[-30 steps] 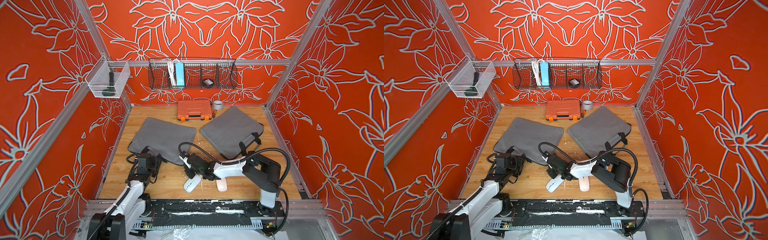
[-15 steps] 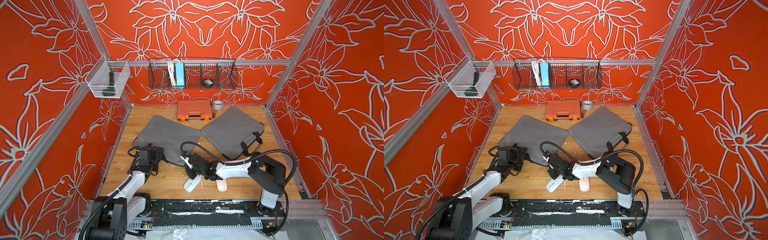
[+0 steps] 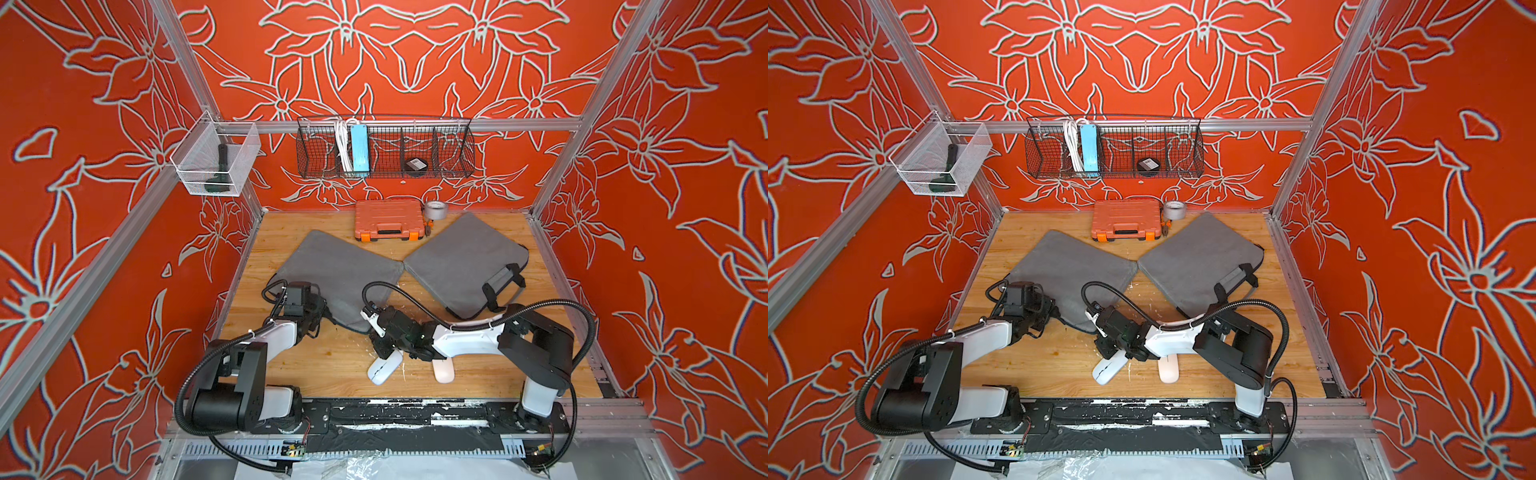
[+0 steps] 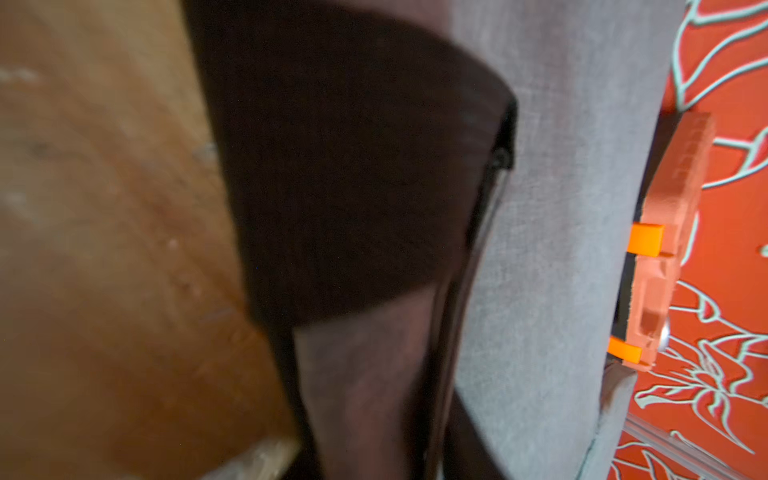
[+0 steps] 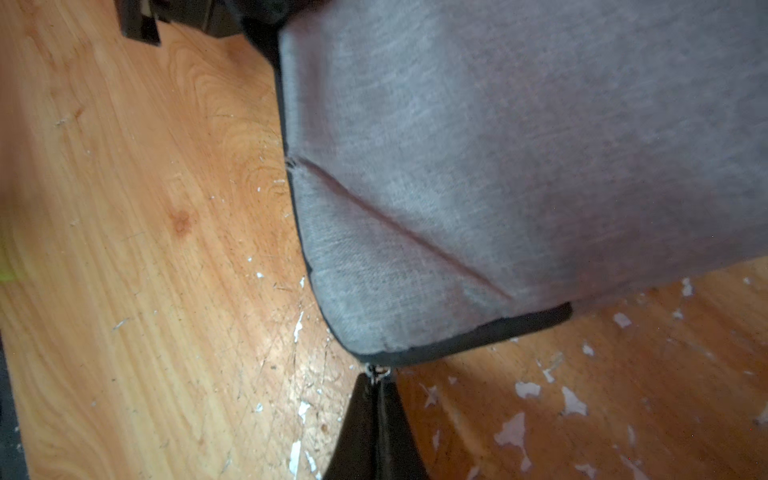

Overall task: Put the mouse into the laptop bag
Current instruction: Unzip the zipper on the zippered laptop bag.

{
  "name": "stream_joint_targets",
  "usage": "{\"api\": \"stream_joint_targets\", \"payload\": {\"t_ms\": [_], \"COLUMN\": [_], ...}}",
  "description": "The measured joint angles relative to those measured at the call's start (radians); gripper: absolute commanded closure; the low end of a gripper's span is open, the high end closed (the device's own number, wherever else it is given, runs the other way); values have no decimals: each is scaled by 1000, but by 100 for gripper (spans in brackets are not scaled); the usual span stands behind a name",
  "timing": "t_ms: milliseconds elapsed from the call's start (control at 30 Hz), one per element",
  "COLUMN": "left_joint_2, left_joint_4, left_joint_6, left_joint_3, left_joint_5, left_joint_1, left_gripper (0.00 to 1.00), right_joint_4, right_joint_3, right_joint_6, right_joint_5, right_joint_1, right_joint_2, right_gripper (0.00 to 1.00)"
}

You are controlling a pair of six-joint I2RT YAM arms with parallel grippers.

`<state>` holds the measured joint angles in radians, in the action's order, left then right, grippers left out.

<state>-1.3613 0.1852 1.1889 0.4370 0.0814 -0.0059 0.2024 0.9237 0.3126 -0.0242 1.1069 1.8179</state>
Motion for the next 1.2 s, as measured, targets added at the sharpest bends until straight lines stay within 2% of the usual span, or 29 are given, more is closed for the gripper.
{"api": "stream_joint_targets", "payload": {"t_ms": [367, 600, 633, 733, 767, 800, 867, 1000, 1200], "left_joint_2": [-35, 62, 88, 188, 230, 270, 375, 533, 558], "left_joint_4": [26, -51, -72, -163, -203, -236, -314, -413, -487], "left_joint_6": [-7, -10, -10, -6, -6, -6, -6, -43, -169], "left_joint_3": [21, -11, -21, -52, -66, -77, -98, -96, -51], "left_joint_5": [-4, -29, -36, -56, -65, -69, -89, -108, -94], "left_joint_1": [-1, -1, -1, -1, -1, -1, 0, 53, 222], "left_gripper": [100, 100, 88, 30, 18, 11, 3, 2, 2], "right_joint_4": [-113, -171, -179, -201, -207, -211, -223, -257, -330], "right_joint_3": [147, 183, 187, 188, 188, 188, 188, 188, 206], "right_joint_6": [75, 80, 83, 100, 111, 119, 144, 201, 262], "right_joint_5": [27, 28, 27, 24, 26, 27, 30, 32, 65], "right_joint_1": [45, 56, 56, 47, 39, 30, -2, -109, -313], "right_joint_2": [80, 92, 92, 92, 92, 92, 89, 88, 88], "right_gripper": [100, 100, 100, 100, 100, 100, 100, 100, 100]}}
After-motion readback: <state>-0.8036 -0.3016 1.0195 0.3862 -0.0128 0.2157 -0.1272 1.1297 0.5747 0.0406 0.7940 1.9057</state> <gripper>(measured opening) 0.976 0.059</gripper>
